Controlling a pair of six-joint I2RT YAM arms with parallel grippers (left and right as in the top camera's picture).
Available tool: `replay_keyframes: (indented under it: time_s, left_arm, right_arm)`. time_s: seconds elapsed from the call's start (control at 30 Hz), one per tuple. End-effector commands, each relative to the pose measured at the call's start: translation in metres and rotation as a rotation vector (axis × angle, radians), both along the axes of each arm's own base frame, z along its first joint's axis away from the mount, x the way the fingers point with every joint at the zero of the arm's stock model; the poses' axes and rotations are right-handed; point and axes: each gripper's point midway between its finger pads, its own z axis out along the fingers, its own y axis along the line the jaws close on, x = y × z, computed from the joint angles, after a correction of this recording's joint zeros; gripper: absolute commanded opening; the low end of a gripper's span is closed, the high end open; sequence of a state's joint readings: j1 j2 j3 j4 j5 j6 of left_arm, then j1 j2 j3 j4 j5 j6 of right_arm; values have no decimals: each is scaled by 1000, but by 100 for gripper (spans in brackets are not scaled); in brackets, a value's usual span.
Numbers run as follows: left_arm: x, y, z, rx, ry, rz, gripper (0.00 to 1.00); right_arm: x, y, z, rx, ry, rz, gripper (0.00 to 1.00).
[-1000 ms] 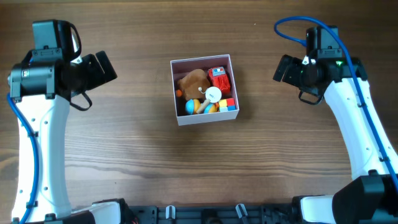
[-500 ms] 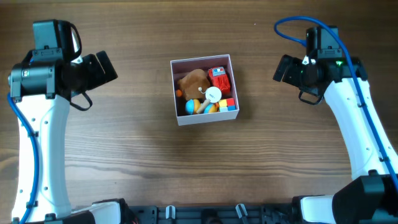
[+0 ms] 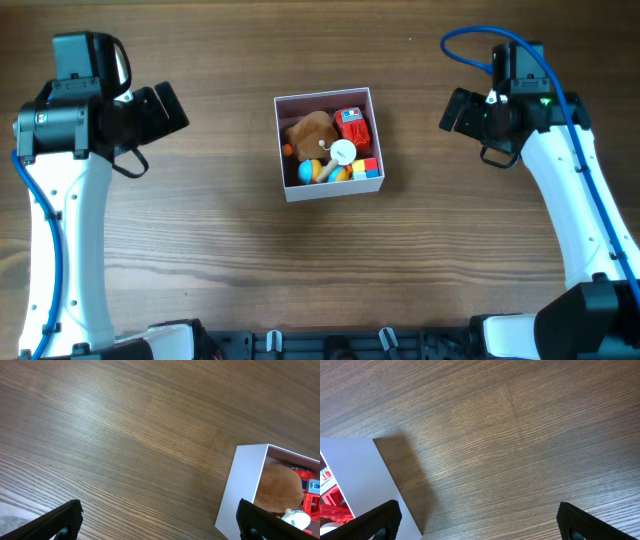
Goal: Pack container
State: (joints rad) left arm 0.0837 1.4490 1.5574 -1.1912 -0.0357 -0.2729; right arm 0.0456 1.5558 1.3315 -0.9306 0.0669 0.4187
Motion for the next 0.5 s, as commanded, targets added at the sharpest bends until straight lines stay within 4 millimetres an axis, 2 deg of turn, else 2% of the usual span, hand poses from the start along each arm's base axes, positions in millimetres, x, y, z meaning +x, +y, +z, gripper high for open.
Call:
replay_keyframes:
  time_s: [0.0,0.3,0.4,0.47]
  left_arm:
    - [0,-1,8,-15,-22,9,100]
    - [0,-1,8,-15,-23,9,100]
    - [0,-1,8,-15,-22,9,100]
    - [0,-1,8,-15,-22,9,100]
  right_arm:
    - [0,1,-4,8,8,1,100]
    - [0,0,-4,3,8,0,100]
    - [0,-12,-3,-60,5,-29,100]
    - [0,-13,-2,-64,5,-30,100]
